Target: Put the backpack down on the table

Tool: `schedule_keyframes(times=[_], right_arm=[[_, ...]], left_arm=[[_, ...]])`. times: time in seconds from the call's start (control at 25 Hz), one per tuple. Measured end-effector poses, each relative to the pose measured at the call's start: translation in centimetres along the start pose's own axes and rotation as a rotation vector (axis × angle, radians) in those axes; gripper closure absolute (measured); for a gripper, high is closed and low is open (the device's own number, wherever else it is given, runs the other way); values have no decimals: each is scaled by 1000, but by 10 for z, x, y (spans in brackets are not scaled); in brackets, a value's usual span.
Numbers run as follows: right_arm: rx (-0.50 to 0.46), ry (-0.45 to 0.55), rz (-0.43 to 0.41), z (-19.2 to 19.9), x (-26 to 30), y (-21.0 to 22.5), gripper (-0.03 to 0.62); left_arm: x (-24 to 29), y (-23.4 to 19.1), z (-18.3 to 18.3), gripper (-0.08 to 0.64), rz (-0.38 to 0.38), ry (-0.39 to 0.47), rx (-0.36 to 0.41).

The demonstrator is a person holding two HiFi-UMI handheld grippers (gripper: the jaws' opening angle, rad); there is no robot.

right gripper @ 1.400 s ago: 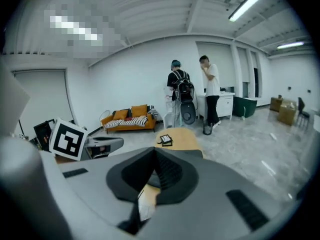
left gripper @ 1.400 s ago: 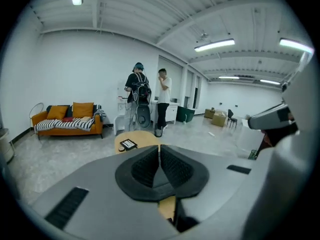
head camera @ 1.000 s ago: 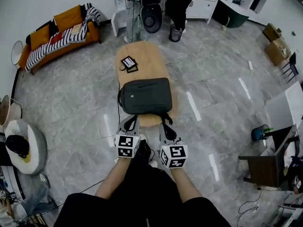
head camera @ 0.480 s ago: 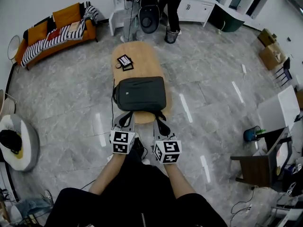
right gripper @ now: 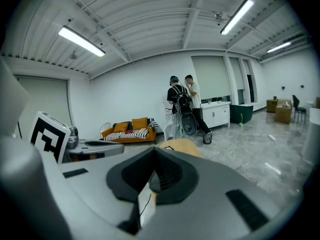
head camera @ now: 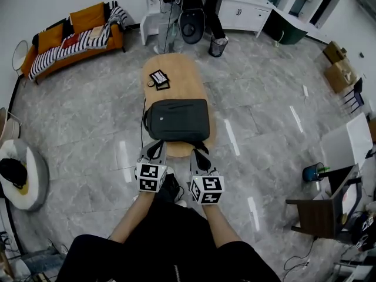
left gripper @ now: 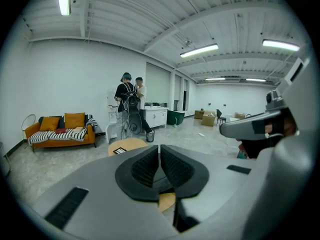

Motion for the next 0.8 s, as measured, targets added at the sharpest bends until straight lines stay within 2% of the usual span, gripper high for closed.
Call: schedule_keyframes(times=[0.48, 0.8], right_arm=[[8, -35, -12, -3, 28, 8, 583], [12, -45, -25, -11, 57, 28, 583]], left_arm=[[24, -12, -1, 535, -4, -32, -15], [62, -24, -7, 535, -8, -48, -17]])
Point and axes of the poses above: the fingertips, and each gripper's own axes: x forward along the fingers, y to its right, z out of its underside, the point moved 10 cm from there along -x, backward along the fingers
